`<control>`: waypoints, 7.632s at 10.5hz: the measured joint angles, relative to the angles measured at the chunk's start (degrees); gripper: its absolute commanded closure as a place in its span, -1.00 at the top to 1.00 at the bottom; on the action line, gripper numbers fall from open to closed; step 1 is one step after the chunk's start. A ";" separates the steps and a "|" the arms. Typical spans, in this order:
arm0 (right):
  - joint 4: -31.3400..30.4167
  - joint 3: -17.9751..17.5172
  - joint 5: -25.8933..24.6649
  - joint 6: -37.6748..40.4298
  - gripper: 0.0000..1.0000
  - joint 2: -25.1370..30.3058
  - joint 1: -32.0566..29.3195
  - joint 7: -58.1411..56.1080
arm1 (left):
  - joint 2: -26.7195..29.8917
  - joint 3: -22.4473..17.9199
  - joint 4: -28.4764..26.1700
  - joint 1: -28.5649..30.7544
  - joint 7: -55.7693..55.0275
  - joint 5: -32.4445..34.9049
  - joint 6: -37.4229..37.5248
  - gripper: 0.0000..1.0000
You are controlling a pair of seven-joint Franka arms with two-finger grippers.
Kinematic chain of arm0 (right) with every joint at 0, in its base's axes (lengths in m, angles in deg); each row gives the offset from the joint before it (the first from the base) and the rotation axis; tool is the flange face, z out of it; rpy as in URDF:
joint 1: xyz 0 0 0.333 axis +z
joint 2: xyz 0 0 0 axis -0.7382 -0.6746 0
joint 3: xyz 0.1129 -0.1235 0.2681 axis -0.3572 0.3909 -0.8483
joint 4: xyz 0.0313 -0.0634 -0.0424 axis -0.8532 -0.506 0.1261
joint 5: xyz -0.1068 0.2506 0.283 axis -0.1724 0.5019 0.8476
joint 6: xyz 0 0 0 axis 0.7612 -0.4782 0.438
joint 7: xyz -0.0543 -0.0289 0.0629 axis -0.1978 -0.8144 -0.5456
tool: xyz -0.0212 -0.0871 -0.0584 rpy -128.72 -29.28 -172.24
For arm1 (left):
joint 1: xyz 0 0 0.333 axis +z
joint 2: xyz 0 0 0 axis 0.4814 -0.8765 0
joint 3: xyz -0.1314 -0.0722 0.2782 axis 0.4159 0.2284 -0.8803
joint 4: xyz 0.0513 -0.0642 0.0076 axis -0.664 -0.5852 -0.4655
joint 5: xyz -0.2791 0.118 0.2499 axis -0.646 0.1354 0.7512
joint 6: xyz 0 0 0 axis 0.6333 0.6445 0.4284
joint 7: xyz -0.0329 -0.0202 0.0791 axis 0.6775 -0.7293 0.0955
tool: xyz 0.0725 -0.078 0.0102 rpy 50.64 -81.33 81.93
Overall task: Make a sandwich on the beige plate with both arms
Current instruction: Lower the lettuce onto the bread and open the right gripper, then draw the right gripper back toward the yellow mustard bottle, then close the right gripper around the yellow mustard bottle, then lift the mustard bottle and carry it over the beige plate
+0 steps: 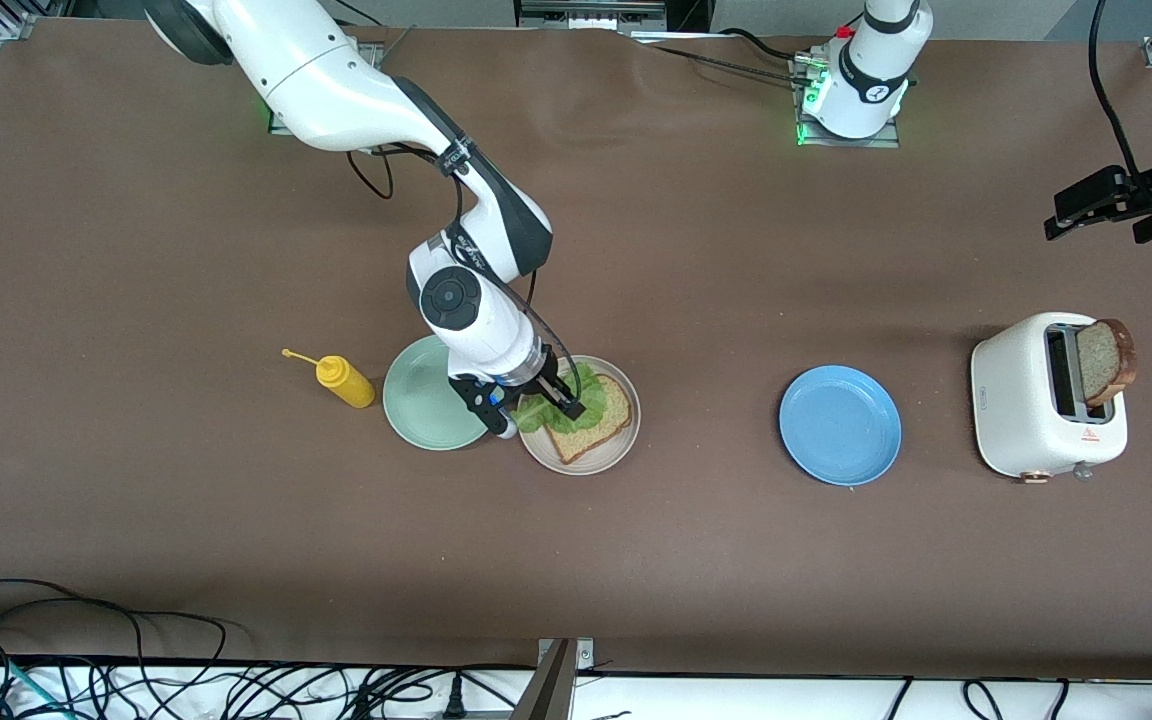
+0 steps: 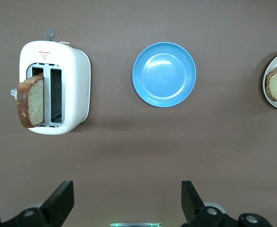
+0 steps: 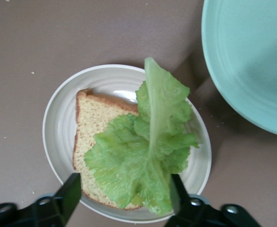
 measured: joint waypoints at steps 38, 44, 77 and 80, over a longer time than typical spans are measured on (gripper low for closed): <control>-35.03 36.85 68.54 50.47 1.00 7.25 -21.95 -216.52 | -0.21 0.01 0.01 0.53 -0.02 0.00 0.00 1.00; -32.33 32.65 82.86 57.05 1.00 0.78 -22.77 -223.09 | -0.21 0.01 0.01 0.53 -0.02 0.00 0.00 1.00; 10.44 28.60 15.66 34.37 -1.00 -0.21 5.13 -135.44 | -0.20 -0.01 0.01 1.12 -0.03 0.00 0.00 1.00; 11.44 28.76 1.66 34.38 -1.00 -0.20 11.96 -127.98 | -0.20 -0.13 0.01 1.58 -0.03 0.00 0.00 1.00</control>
